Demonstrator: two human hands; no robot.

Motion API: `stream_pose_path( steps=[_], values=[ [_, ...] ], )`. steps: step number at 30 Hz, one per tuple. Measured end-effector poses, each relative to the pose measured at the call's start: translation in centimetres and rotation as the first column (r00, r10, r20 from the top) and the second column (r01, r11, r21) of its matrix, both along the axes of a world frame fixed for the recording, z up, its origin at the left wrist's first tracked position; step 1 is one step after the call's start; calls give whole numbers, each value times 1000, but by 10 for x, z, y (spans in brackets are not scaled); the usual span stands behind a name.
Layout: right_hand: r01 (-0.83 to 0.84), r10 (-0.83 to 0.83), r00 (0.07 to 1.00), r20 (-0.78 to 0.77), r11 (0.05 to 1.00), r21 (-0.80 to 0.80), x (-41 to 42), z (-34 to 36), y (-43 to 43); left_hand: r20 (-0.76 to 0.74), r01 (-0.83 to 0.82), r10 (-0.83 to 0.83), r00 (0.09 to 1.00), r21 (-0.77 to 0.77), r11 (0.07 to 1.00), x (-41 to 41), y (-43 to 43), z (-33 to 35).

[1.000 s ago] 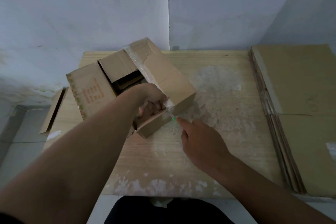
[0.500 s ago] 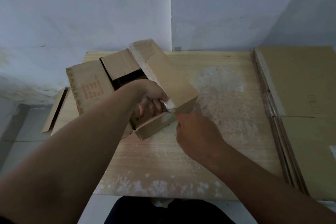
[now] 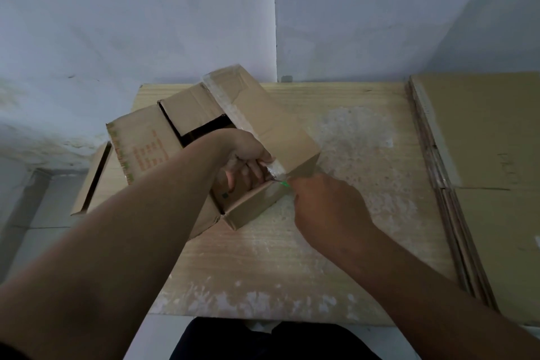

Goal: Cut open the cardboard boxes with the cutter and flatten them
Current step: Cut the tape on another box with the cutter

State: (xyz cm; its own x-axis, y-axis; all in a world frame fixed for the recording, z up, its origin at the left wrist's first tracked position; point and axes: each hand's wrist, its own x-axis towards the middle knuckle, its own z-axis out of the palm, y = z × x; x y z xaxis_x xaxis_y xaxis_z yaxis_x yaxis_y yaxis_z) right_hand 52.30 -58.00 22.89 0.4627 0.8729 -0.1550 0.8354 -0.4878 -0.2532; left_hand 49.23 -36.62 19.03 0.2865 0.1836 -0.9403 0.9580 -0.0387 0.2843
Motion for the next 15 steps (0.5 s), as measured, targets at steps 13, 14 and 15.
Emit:
stream_pose_path(
  steps=[13, 14, 15],
  values=[
    [-51, 48, 998, -50, 997, -57, 1, -10, 18, -4, 28, -28, 1000, 13, 1000, 0, 0, -5],
    [-56, 53, 998, -42, 997, -58, 1, -10, 17, -2, 30, -30, 1000, 15, 999, -1, 0, -6],
    [-62, 61, 998, -31, 996, -56, 0, -10, 16, 3, 30, -30, 1000, 17, 999, -1, 0, -6]
  ],
)
